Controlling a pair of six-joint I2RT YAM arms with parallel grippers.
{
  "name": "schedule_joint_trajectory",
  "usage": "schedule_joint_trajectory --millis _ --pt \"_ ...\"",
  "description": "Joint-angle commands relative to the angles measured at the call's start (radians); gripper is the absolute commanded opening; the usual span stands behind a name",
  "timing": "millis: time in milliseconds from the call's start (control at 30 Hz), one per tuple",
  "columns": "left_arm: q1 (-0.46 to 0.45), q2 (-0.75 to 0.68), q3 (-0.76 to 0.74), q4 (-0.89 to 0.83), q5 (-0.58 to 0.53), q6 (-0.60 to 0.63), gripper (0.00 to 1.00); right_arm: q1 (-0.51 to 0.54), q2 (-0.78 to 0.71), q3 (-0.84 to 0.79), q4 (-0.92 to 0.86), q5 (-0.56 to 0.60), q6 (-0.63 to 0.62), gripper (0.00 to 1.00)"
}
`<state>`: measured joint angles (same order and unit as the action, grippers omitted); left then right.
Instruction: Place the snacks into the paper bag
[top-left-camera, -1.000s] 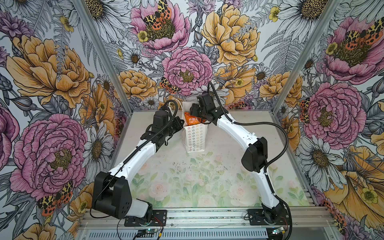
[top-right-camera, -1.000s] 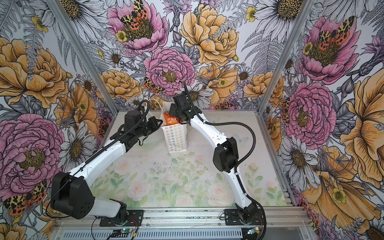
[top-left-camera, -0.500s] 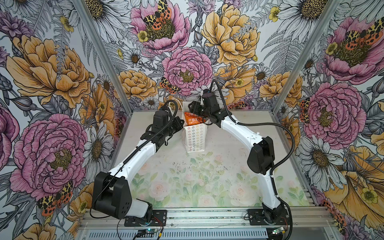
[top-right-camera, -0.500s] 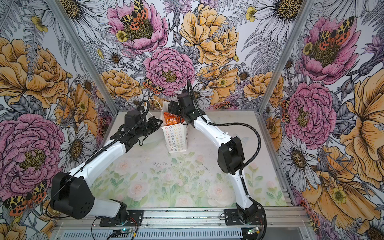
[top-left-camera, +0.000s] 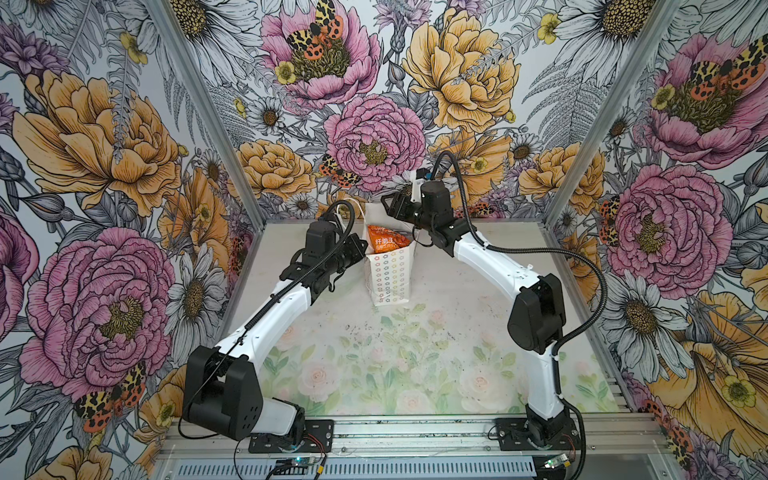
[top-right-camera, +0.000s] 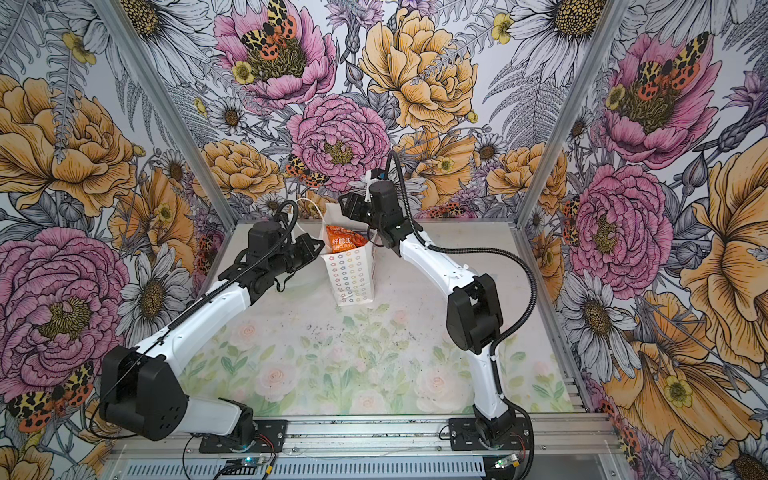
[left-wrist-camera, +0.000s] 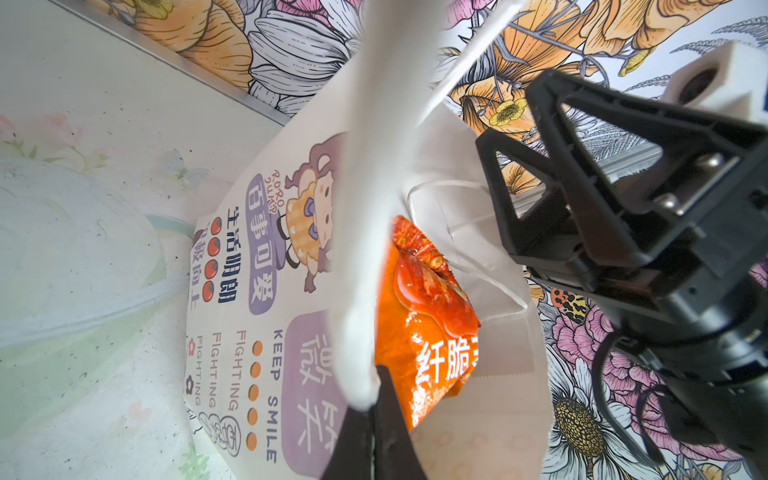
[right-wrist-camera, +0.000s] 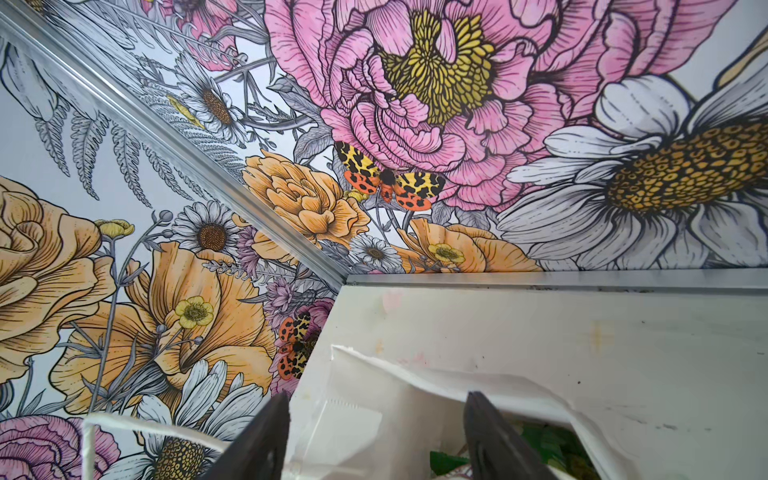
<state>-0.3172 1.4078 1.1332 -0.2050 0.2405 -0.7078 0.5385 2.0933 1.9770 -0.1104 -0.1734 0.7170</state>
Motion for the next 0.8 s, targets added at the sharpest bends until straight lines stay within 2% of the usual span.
schedule_joint_trajectory --millis 0,100,233,400,767 --pt "0.003 -0.012 -0.015 -0.030 -0.001 0.007 0.00 -0.008 -0.052 -0.008 0.076 -0.051 0.010 0.63" --pt "0.004 -0.013 -0.013 -0.034 -0.002 0.007 0.01 -0.011 -0.054 -0.004 0.064 -0.054 0.038 0.63" --pt "0.004 -0.017 -0.013 -0.034 -0.003 0.008 0.01 -0.012 -0.046 0.046 -0.077 -0.022 0.085 0.63" --pt "0.004 -0.015 -0.012 -0.030 0.002 0.008 0.01 -0.011 -0.045 0.044 -0.149 -0.037 0.149 0.63" --pt "0.004 -0.015 -0.012 -0.024 0.005 0.005 0.01 0.000 -0.084 0.036 -0.304 0.038 0.150 0.63"
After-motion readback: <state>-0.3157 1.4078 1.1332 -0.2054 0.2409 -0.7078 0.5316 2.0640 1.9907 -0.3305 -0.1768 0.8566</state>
